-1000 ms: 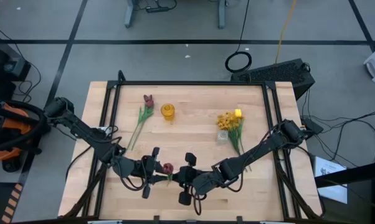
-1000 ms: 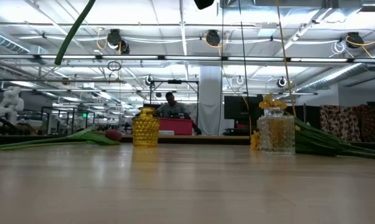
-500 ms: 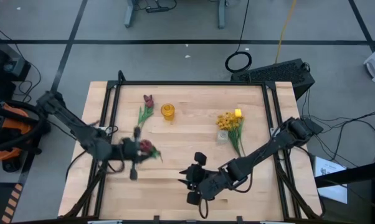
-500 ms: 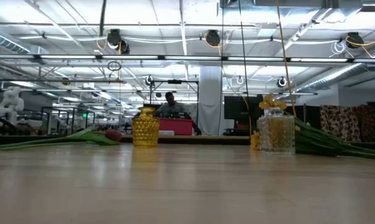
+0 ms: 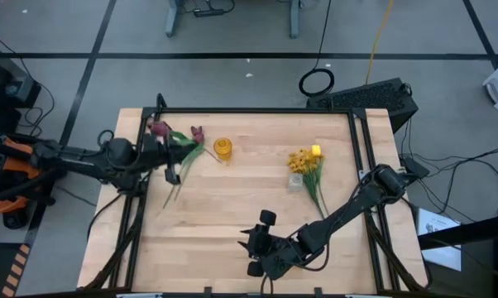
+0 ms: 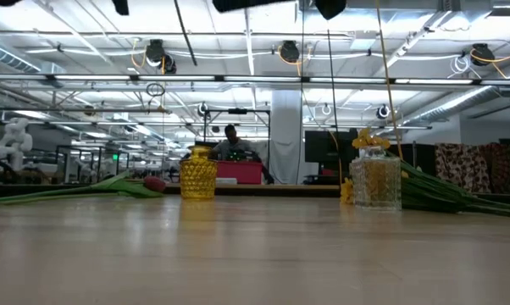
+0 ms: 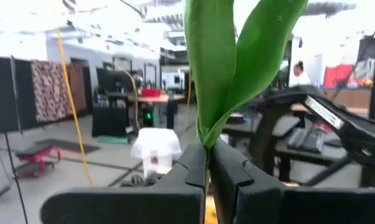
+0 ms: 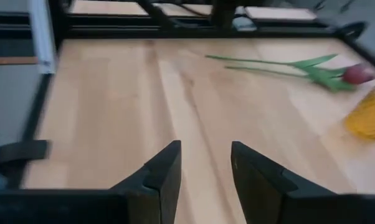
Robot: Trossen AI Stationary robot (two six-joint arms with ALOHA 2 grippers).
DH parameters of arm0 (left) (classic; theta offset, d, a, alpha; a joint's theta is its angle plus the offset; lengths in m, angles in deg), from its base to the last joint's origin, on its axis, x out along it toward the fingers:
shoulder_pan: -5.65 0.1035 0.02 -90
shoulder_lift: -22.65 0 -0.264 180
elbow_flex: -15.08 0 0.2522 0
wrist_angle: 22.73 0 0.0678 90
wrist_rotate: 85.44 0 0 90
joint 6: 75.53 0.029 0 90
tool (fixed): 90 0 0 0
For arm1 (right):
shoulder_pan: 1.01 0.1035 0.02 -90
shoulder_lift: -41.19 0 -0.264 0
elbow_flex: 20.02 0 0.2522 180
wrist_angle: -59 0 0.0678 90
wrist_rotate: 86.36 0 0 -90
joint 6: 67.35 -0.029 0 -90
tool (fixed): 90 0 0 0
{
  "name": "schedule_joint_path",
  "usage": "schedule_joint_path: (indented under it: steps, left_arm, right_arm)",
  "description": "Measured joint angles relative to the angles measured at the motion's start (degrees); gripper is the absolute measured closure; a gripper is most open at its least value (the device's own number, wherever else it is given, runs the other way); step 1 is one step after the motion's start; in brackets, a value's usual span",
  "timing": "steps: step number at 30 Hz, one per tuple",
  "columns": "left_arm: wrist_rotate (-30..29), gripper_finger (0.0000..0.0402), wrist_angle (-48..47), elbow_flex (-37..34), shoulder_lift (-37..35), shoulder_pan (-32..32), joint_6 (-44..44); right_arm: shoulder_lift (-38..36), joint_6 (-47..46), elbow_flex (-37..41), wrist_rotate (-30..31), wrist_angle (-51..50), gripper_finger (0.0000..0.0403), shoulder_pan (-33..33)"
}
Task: Sort flowers into vase by color
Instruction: Put the red flower into the yellow vase
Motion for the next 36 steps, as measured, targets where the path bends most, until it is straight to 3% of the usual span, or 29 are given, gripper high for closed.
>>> schedule_joint_path:
  steps: [6, 12, 17, 21, 36]
  left_arm:
    - [2.9, 0.0395, 1.9, -3.8, -0.8, 12.3, -2.0]
    - [14.4, 0.0395, 7.0, -8.2, 1.7, 26.6, -6.5]
    - [27.6, 0.0395, 12.0, -11.5, 5.2, 36.2, -12.1]
    - [30.7, 0.0395, 17.8, -13.3, 7.9, 38.9, -13.8]
    - [29.7, 0.0395, 26.2, -16.1, 17.1, 41.6, -15.0]
  right_arm:
    - [2.7, 0.8, 0.0, 5.7, 3.5, 0.0271, -0.4]
    - [3.9, 4.4, 0.0, 6.4, 5.8, 0.0271, -1.1]
    - [3.8, 6.8, -0.1, 6.4, 5.8, 0.0271, -1.4]
    - [3.8, 9.8, -0.1, 6.3, 5.7, 0.0271, -1.4]
    - [3.8, 18.2, -0.1, 6.0, 4.2, 0.0271, -3.5]
